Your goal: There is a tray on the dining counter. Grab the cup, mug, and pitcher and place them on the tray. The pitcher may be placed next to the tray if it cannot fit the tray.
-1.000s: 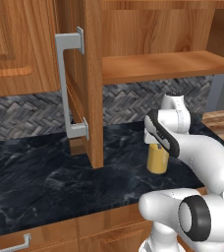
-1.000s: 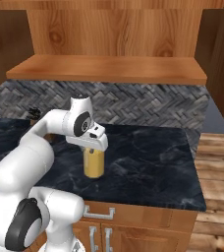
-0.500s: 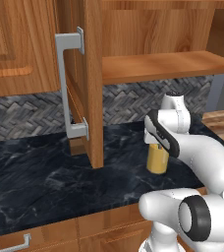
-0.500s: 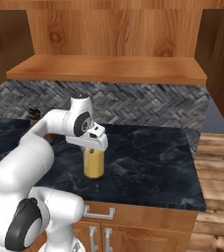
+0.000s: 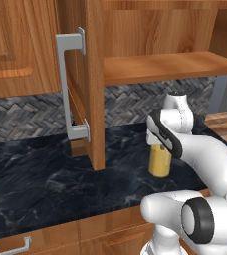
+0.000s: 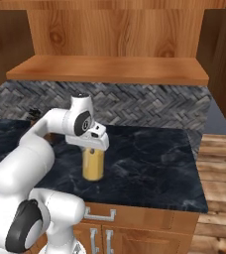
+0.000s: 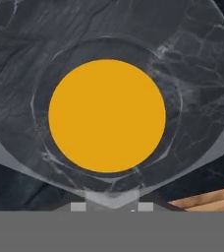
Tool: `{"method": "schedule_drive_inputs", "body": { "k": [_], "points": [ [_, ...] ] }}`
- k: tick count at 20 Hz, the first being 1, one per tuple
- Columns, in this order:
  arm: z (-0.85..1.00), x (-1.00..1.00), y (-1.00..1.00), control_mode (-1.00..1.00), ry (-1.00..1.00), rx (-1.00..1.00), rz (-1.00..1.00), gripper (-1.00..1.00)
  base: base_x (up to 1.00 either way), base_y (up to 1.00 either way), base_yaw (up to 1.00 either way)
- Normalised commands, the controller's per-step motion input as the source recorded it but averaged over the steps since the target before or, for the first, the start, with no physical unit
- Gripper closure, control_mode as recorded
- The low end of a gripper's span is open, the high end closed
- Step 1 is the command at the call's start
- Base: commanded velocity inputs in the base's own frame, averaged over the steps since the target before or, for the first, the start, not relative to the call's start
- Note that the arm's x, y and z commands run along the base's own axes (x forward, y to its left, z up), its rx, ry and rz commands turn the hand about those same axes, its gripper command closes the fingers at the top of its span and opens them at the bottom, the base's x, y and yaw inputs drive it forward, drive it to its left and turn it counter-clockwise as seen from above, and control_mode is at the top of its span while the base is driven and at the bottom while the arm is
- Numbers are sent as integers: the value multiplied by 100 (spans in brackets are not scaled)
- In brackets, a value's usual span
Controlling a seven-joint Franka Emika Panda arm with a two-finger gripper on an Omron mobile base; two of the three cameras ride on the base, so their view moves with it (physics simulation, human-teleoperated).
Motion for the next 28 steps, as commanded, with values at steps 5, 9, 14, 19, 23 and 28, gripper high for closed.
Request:
{"method": "schedule_drive_inputs", "body": {
  "k": [5,9,14,19,23,28],
  "points": [
    [38,-33,0,-100,-2,0,8,100,0,0,0],
    [37,-47,0,-100,-6,0,6,100,0,0,0],
    [32,-45,0,-100,-13,0,6,100,0,0,0],
    [35,-55,0,-100,-20,0,7,100,0,0,0],
    [43,-51,0,-100,-18,0,4,100,0,0,0],
    [43,-59,4,-100,-13,0,2,100,0,0,0]
  ]
}}
